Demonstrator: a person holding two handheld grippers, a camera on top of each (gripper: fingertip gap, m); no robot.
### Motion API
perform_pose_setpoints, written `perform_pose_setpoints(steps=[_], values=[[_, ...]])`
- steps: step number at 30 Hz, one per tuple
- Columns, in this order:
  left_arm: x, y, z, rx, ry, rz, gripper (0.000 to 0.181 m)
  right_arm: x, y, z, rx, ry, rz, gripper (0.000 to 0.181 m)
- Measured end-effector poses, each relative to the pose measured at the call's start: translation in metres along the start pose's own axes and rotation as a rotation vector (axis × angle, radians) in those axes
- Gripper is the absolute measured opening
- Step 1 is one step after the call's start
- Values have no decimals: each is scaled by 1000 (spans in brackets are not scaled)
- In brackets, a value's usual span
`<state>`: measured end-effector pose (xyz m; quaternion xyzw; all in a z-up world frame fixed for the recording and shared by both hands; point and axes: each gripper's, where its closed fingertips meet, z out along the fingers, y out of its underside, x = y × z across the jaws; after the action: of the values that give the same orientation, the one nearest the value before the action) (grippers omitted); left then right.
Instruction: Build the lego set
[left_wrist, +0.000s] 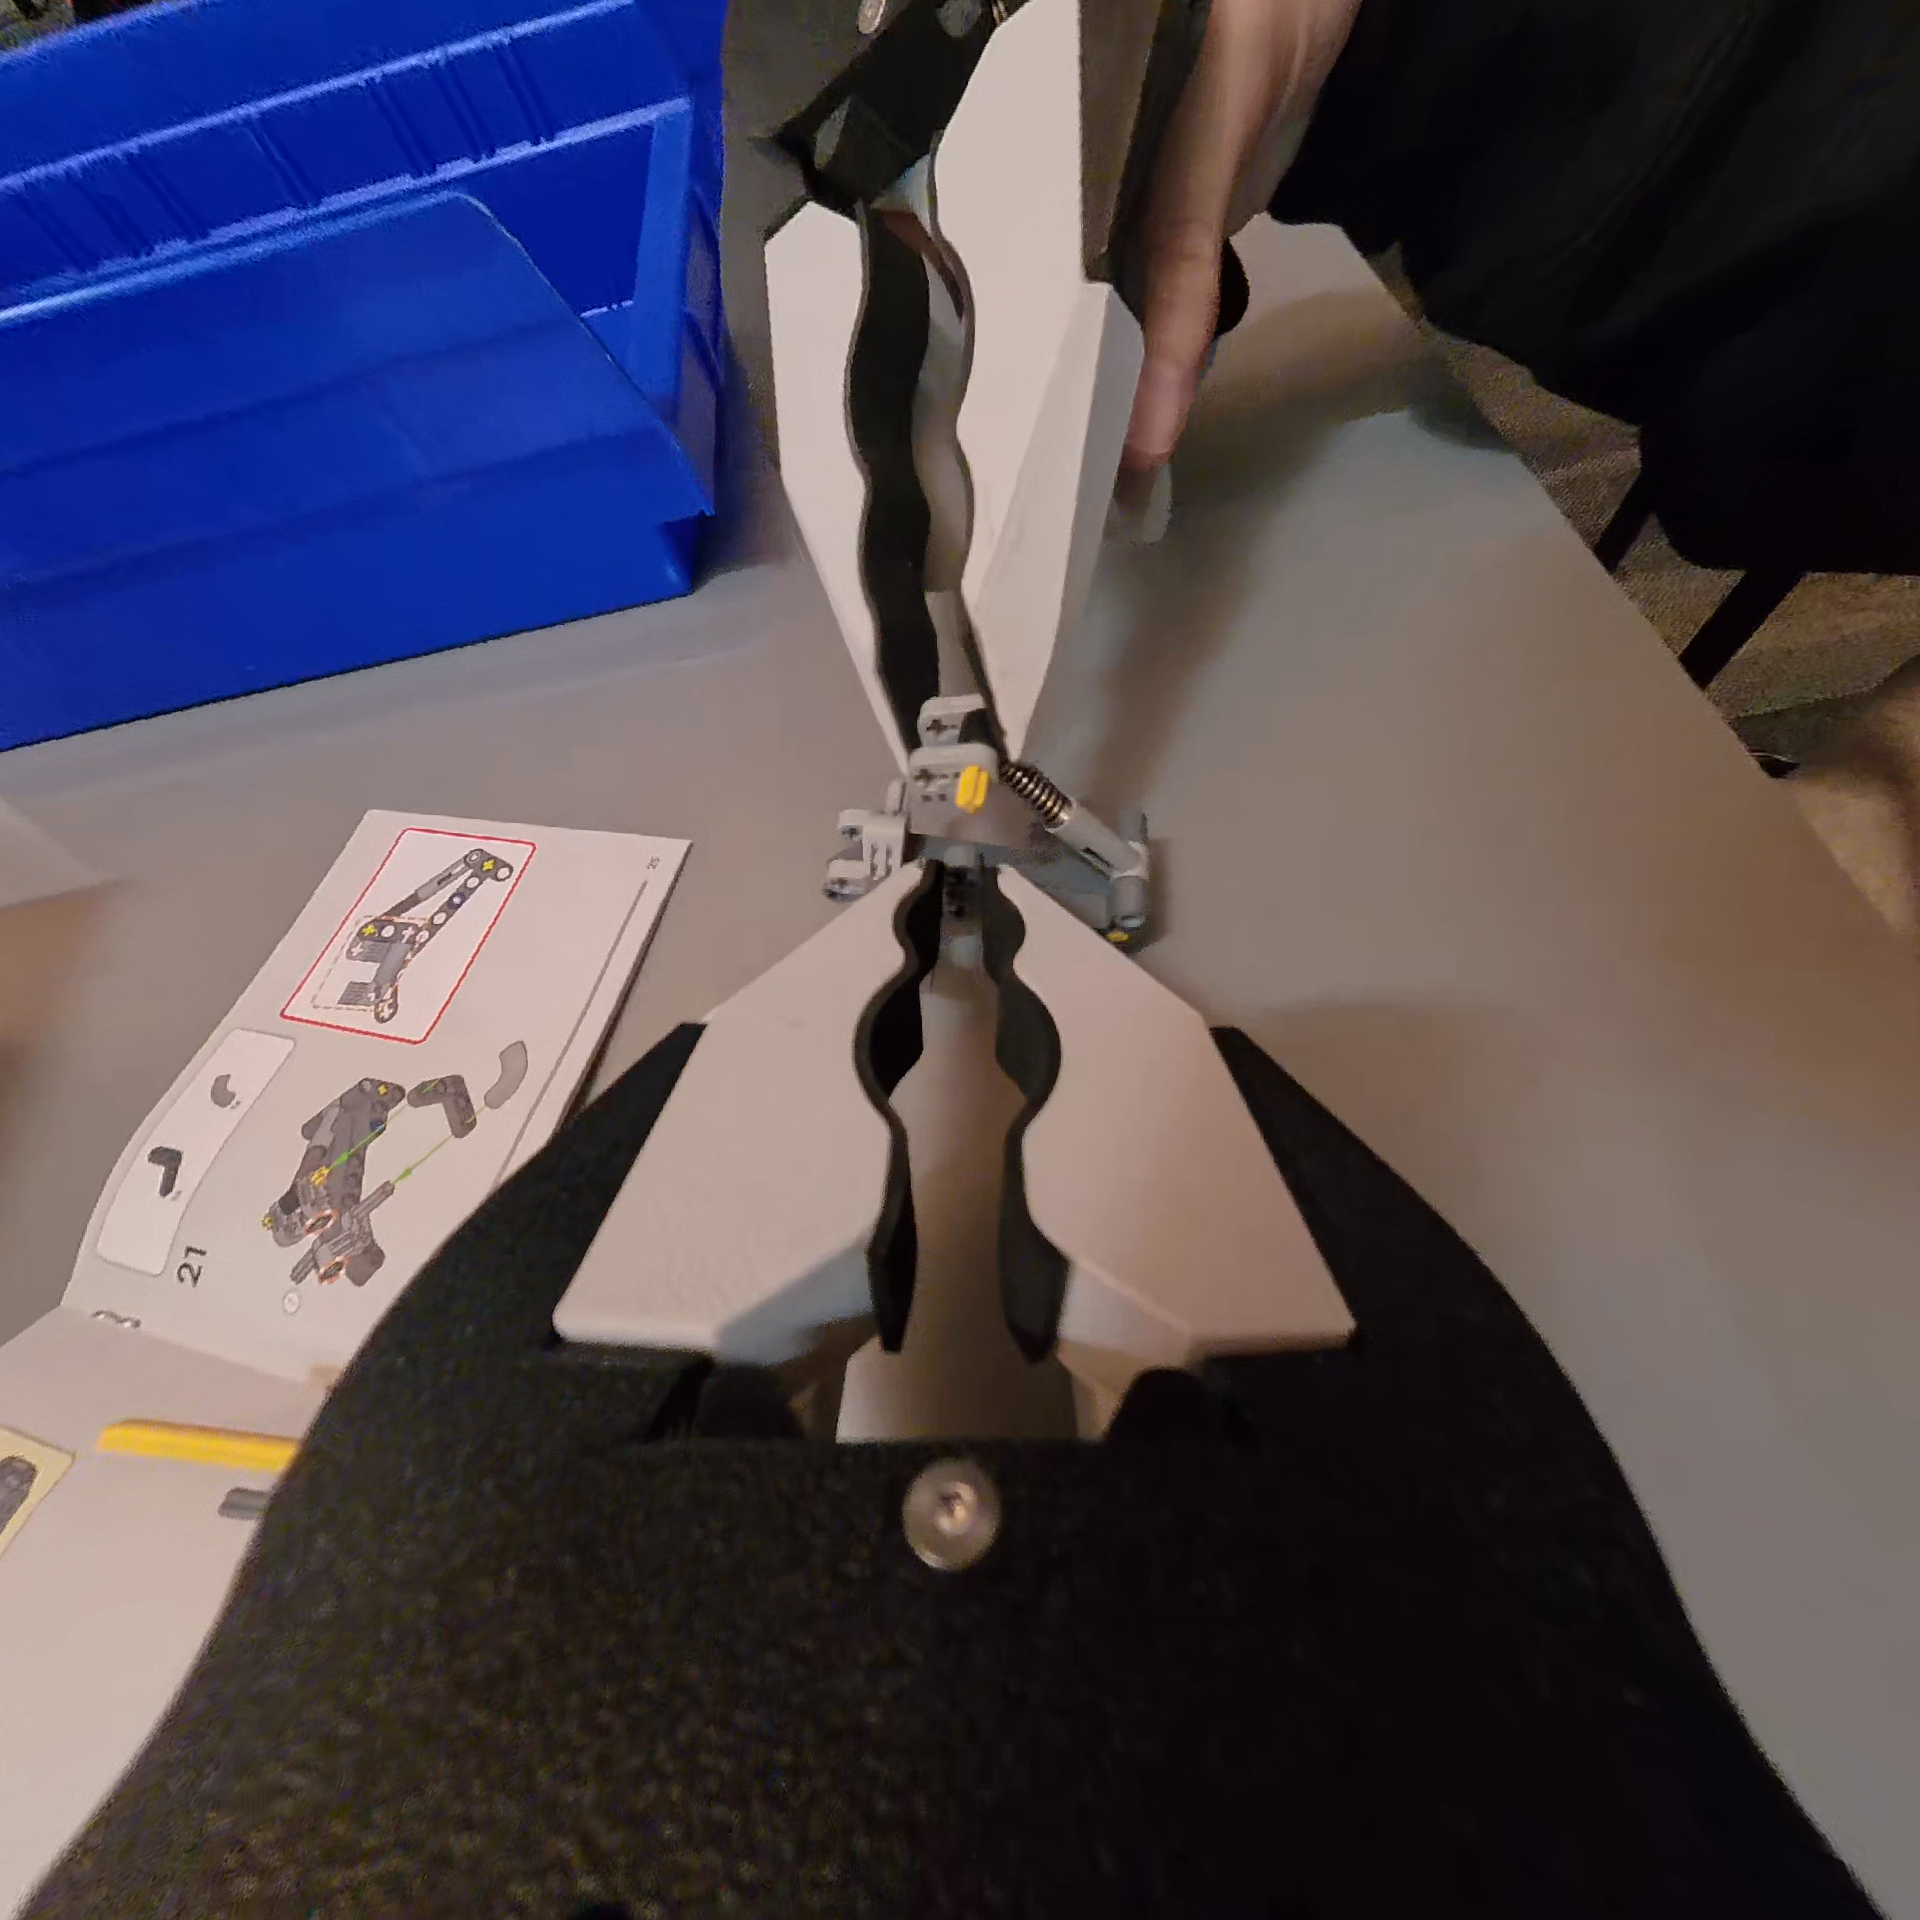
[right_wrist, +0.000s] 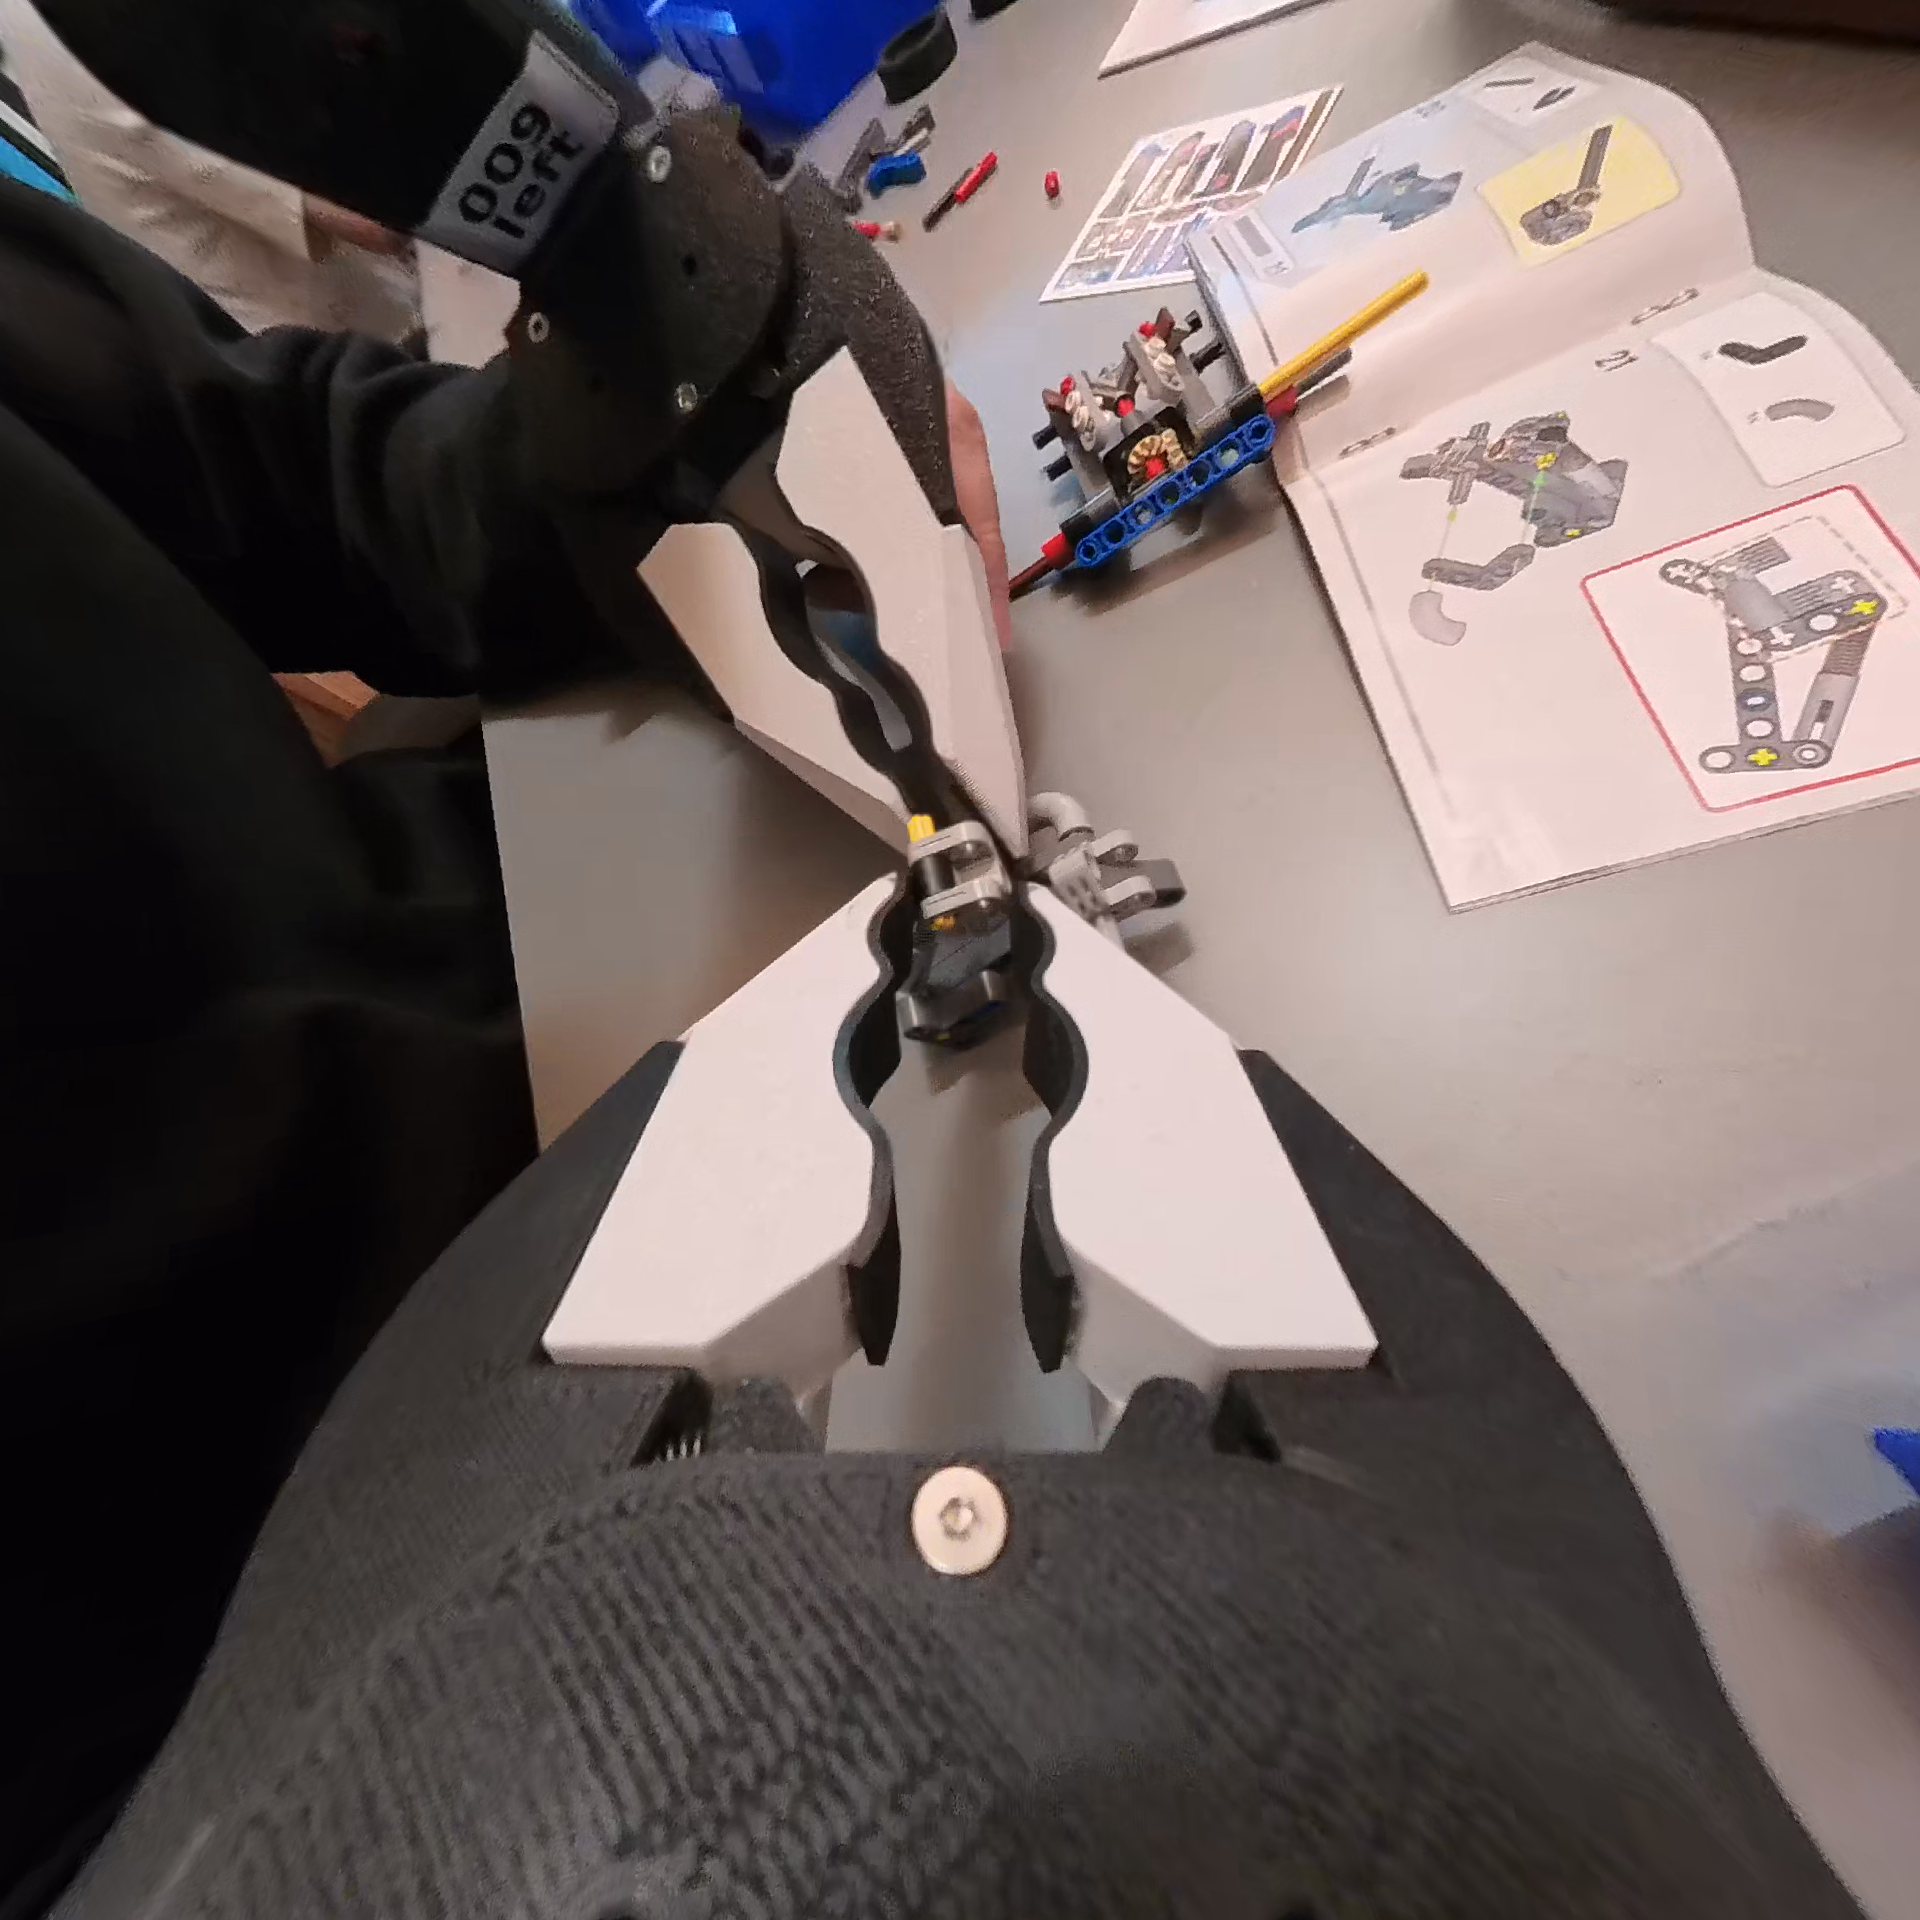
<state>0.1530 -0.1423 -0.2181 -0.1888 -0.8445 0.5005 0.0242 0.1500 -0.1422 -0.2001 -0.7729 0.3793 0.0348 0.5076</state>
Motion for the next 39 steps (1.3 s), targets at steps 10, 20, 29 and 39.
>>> perform_pose_setpoints(steps=[10,20,29,39], values=[[3,-5,-3,36,11,33,4,-4,5,1,-91,70,30,15],[4,-12,-10,96,70,-4,4,-6,3,2,-163,178,-168,15],[-1,-13,-14,122,76,-30,4,-3,0,3,-187,240,-234,15],[0,-12,-17,138,94,-4,4,-3,-1,4,-172,230,-241,15]])
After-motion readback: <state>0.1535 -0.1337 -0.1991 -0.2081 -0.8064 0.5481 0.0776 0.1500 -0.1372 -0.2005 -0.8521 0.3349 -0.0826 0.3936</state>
